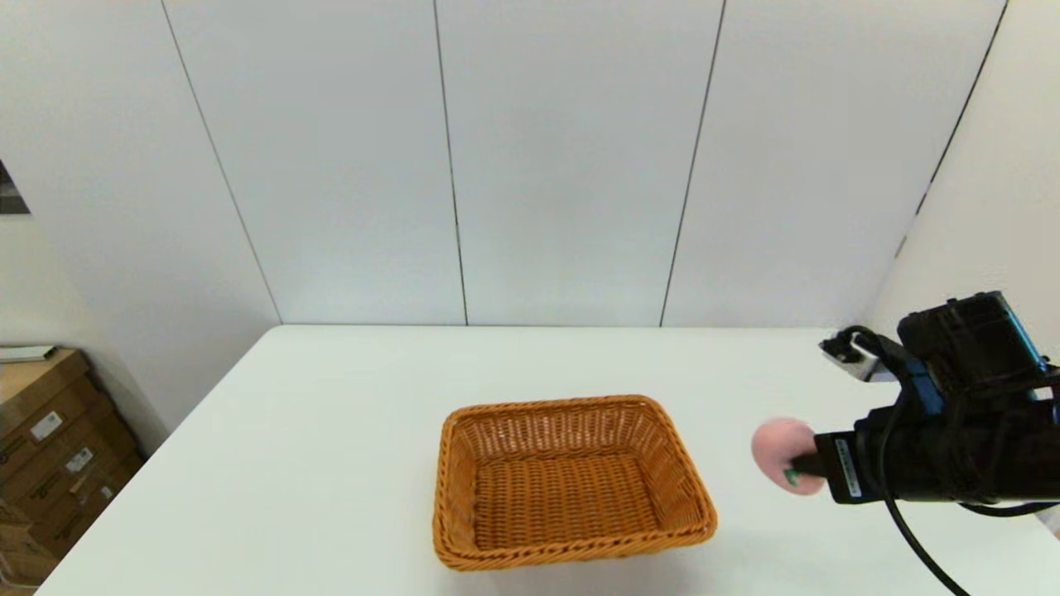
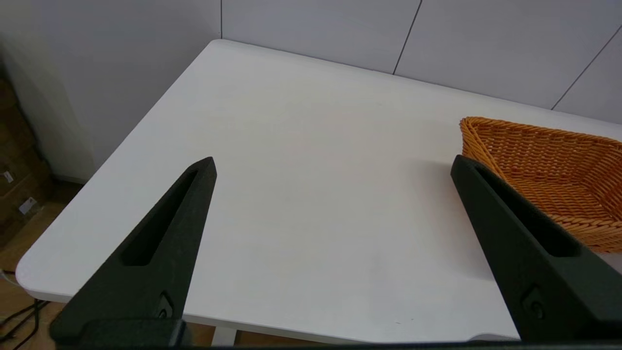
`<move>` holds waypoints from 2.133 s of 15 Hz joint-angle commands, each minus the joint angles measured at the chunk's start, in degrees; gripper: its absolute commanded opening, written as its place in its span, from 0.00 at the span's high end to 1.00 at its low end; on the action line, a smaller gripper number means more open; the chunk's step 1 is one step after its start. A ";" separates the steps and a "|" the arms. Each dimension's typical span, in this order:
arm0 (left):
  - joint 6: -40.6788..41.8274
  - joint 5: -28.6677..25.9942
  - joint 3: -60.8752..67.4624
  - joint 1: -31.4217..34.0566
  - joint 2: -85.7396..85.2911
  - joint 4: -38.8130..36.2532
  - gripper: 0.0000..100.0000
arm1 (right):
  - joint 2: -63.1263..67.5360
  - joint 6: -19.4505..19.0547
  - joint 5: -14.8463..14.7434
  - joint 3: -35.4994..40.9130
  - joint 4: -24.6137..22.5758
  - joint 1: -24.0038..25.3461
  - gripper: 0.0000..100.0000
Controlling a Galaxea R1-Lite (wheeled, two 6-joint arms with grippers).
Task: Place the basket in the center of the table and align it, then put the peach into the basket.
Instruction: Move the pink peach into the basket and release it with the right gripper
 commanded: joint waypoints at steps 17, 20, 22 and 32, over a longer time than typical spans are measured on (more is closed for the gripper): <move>14.00 -3.26 4.40 0.06 -0.11 -7.86 0.00 | 11.90 3.78 -3.44 -9.79 -0.89 20.71 1.00; 14.27 -3.26 4.40 -0.03 -0.11 -7.94 0.00 | 16.38 3.61 -5.20 -13.57 -0.81 26.07 1.00; 14.27 -3.26 4.40 -0.03 -0.11 -7.94 0.00 | 21.30 3.43 -9.15 -16.47 -0.81 27.83 1.00; 13.47 -3.17 4.40 -0.03 -0.11 -7.94 0.00 | 28.34 3.17 -12.58 -23.15 -1.07 27.22 0.00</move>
